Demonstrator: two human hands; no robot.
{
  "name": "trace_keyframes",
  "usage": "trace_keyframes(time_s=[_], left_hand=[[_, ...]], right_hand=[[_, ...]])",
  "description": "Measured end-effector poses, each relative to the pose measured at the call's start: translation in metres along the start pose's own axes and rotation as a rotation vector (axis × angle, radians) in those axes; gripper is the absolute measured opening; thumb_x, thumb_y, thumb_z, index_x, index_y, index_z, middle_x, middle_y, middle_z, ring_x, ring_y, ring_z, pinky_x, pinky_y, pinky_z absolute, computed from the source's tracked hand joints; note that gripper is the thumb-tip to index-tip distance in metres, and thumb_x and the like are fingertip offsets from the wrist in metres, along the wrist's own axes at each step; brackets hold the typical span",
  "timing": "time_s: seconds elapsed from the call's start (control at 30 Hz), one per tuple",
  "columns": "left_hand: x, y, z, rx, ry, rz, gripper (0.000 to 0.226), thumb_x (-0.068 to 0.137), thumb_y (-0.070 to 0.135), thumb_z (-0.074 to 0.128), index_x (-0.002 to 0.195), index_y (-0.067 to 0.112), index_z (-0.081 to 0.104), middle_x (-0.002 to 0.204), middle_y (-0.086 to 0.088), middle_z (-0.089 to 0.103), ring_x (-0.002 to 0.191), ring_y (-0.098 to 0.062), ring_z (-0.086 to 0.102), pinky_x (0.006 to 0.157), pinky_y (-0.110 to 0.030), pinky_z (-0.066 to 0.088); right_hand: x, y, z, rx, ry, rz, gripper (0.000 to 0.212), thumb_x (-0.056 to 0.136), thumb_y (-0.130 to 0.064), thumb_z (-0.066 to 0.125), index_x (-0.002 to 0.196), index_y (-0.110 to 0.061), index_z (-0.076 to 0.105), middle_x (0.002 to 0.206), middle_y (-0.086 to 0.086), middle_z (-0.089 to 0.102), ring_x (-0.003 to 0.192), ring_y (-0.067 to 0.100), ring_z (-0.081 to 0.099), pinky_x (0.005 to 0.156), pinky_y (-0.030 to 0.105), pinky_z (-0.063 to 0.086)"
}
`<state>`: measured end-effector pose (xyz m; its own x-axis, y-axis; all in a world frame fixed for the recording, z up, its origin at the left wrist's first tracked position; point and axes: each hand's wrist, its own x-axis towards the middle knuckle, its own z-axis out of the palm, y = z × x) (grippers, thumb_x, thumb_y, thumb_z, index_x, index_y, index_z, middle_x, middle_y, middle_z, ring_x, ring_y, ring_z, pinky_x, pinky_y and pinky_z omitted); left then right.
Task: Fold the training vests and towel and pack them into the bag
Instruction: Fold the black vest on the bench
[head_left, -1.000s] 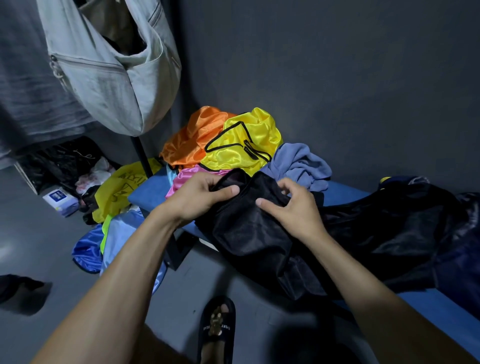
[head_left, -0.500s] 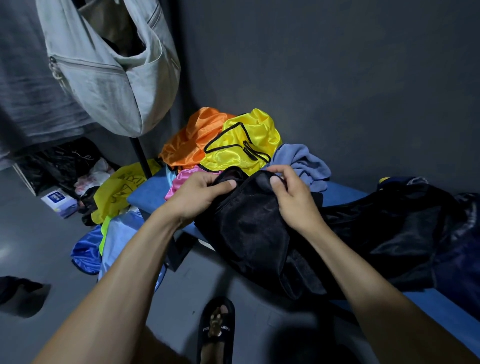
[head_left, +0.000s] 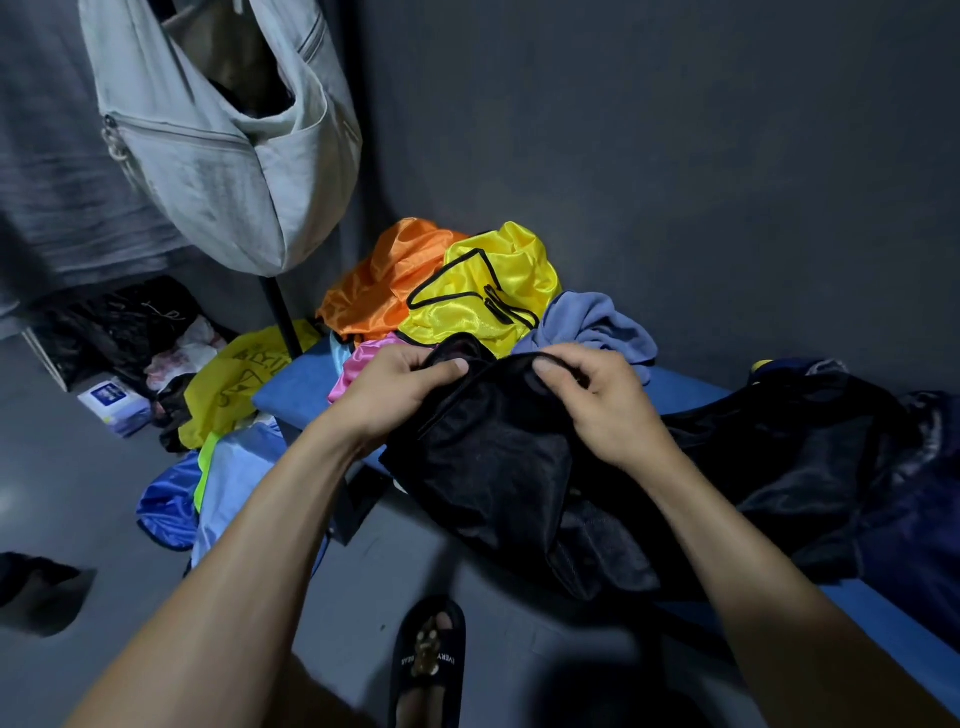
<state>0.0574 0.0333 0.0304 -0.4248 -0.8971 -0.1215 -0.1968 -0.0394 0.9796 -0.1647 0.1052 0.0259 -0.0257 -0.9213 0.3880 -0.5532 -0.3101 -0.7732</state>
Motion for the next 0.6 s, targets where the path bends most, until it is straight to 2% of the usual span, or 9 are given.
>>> trace_keyframes(time_s=[0.1,0.17,0.23,0.3,0.4,0.43,0.5,0.53,0.6], left_hand=[[0.000,0.001,0.001,0.020,0.011,0.018,0.026,0.098,0.024,0.068,0.083,0.003,0.072,0.069,-0.006,0.071,0.057,-0.013,0.065,0.051,-0.021,0.048],[-0.001,0.002,0.003,0.019,0.011,0.029,0.026,0.098,0.021,0.067,0.076,0.009,0.069,0.062,-0.001,0.068,0.050,-0.009,0.061,0.047,-0.019,0.046],[-0.002,0.003,0.003,0.014,-0.003,0.038,0.028,0.099,0.021,0.066,0.072,0.013,0.068,0.060,0.001,0.066,0.048,-0.008,0.059,0.047,-0.018,0.044],[-0.003,0.003,0.002,0.006,-0.017,0.046,0.030,0.099,0.022,0.066,0.070,0.015,0.069,0.061,0.001,0.066,0.049,-0.007,0.059,0.047,-0.018,0.043],[-0.001,0.001,0.001,-0.008,-0.021,0.059,0.025,0.098,0.024,0.067,0.077,0.012,0.073,0.069,-0.004,0.071,0.057,-0.011,0.064,0.052,-0.020,0.048],[-0.001,0.001,0.001,-0.017,-0.025,0.061,0.023,0.098,0.024,0.067,0.080,0.012,0.075,0.072,-0.005,0.072,0.060,-0.012,0.066,0.053,-0.021,0.049],[0.000,-0.001,0.001,-0.031,-0.053,0.077,0.020,0.099,0.022,0.066,0.086,0.011,0.077,0.079,-0.007,0.075,0.066,-0.014,0.069,0.056,-0.021,0.052],[0.001,-0.001,0.002,-0.032,-0.067,0.090,0.019,0.099,0.021,0.065,0.089,0.011,0.078,0.082,-0.008,0.076,0.068,-0.015,0.070,0.058,-0.021,0.053],[0.001,-0.003,0.001,-0.024,-0.083,0.117,0.018,0.099,0.020,0.065,0.089,0.010,0.077,0.081,-0.006,0.076,0.069,-0.014,0.070,0.060,-0.021,0.053]], right_hand=[[-0.006,-0.026,-0.011,0.418,-0.384,0.131,0.015,0.102,-0.011,0.057,0.109,-0.008,0.070,0.076,-0.010,0.072,0.071,-0.001,0.065,0.068,0.013,0.047],[-0.004,-0.029,-0.008,0.456,-0.517,0.176,0.009,0.102,-0.017,0.060,0.105,-0.010,0.065,0.065,-0.010,0.064,0.057,0.002,0.054,0.057,0.015,0.040],[0.000,-0.019,0.005,0.238,-0.423,0.141,0.012,0.098,-0.026,0.068,0.094,-0.016,0.063,0.066,-0.004,0.063,0.058,0.012,0.050,0.057,0.027,0.038],[0.003,-0.006,0.018,0.016,-0.182,0.057,0.011,0.093,-0.025,0.074,0.087,-0.019,0.067,0.077,-0.003,0.069,0.071,0.015,0.061,0.069,0.033,0.047],[0.003,-0.002,0.028,-0.074,0.089,-0.054,0.008,0.089,-0.022,0.078,0.085,-0.018,0.073,0.090,-0.007,0.070,0.086,0.009,0.064,0.076,0.016,0.044],[0.003,-0.002,0.030,-0.095,0.132,-0.061,0.007,0.089,-0.022,0.078,0.085,-0.018,0.074,0.095,-0.008,0.069,0.092,0.006,0.064,0.079,0.012,0.042],[0.005,0.001,0.032,-0.054,0.141,-0.011,0.006,0.089,-0.023,0.078,0.086,-0.019,0.075,0.109,-0.008,0.069,0.103,0.001,0.063,0.087,0.015,0.045],[0.006,0.002,0.032,0.004,0.116,0.032,0.006,0.090,-0.022,0.078,0.086,-0.020,0.075,0.112,-0.009,0.070,0.103,0.002,0.065,0.090,0.019,0.048],[0.007,0.001,0.031,0.099,0.044,0.095,0.008,0.091,-0.022,0.076,0.085,-0.022,0.073,0.105,-0.010,0.073,0.096,0.004,0.067,0.087,0.025,0.050]])
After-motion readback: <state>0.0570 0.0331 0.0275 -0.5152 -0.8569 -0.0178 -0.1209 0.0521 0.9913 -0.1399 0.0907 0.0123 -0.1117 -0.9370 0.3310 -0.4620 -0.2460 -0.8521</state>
